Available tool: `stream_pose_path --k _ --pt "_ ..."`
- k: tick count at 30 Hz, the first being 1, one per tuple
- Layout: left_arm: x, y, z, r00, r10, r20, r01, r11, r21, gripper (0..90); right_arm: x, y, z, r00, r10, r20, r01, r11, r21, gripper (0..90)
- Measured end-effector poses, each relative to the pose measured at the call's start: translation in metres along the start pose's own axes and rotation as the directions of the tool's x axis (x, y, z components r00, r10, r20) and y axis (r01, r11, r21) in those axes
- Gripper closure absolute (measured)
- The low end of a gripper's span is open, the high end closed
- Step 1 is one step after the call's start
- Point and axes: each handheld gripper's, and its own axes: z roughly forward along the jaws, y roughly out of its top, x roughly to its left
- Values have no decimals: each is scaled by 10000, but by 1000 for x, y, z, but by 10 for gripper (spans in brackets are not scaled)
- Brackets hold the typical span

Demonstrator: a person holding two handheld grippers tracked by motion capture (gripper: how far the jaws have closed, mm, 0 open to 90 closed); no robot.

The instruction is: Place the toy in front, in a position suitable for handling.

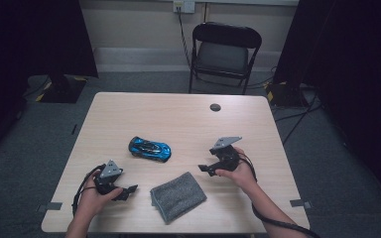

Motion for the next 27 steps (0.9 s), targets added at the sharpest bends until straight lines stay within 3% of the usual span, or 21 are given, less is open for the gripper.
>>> stream_pose_path --k 16,27 --pt "0 0 0 10000 19 19 -19 10000 7 128 8 31 37 9986 -312 -438 315 9995 45 147" --pt "1 0 0 10000 53 51 -53 10000 13 127 16 50 71 9922 -871 -891 894 9957 226 144"
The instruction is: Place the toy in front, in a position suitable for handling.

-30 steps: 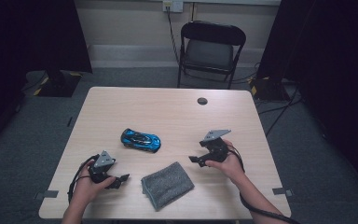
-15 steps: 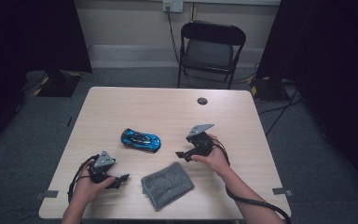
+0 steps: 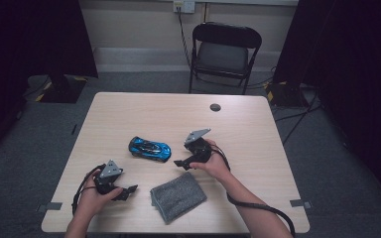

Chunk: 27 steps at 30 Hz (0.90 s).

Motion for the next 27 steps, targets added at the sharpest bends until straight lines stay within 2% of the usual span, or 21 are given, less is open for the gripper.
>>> stream_pose_path --k 7,14,27 --pt "0 0 0 10000 9 9 -9 10000 4 127 -1 11 14 9994 -227 -274 230 9997 103 142" --pt "0 0 0 10000 30 28 -30 10000 13 124 0 19 26 9989 -350 -306 355 9993 140 143" --pt "0 1 1 10000 39 57 -39 10000 32 117 1 31 39 9971 -579 -492 591 9979 248 142"
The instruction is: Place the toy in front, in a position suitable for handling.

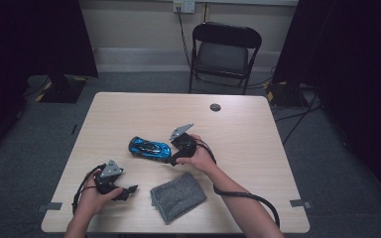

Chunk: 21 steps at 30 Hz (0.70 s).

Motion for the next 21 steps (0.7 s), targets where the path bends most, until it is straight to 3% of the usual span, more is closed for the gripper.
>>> stream_pose_path --k 21 --pt "0 1 1 10000 68 32 -68 10000 29 108 0 11 15 9994 -287 -168 287 9996 43 141"
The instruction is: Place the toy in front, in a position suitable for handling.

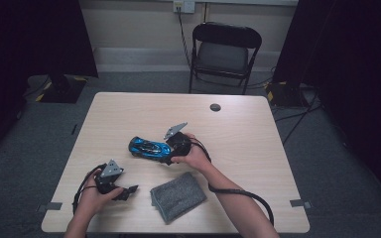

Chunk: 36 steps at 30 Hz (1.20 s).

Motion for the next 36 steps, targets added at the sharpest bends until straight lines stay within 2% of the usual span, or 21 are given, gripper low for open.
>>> stream_pose_path --k 13,21,28,36 --pt "0 1 1 10000 -12 20 12 10000 32 103 -1 6 9 10000 34 -78 -34 10000 -34 139" --pt "0 1 1 10000 -14 24 14 10000 28 101 4 11 22 9996 -209 -215 211 9997 83 140" --pt "0 1 1 10000 -10 33 10 10000 -3 101 4 14 27 9996 -129 -233 128 9999 -21 140" --pt "0 1 2 10000 -43 53 44 10000 -9 99 6 13 29 9998 -199 55 200 9996 -184 171"
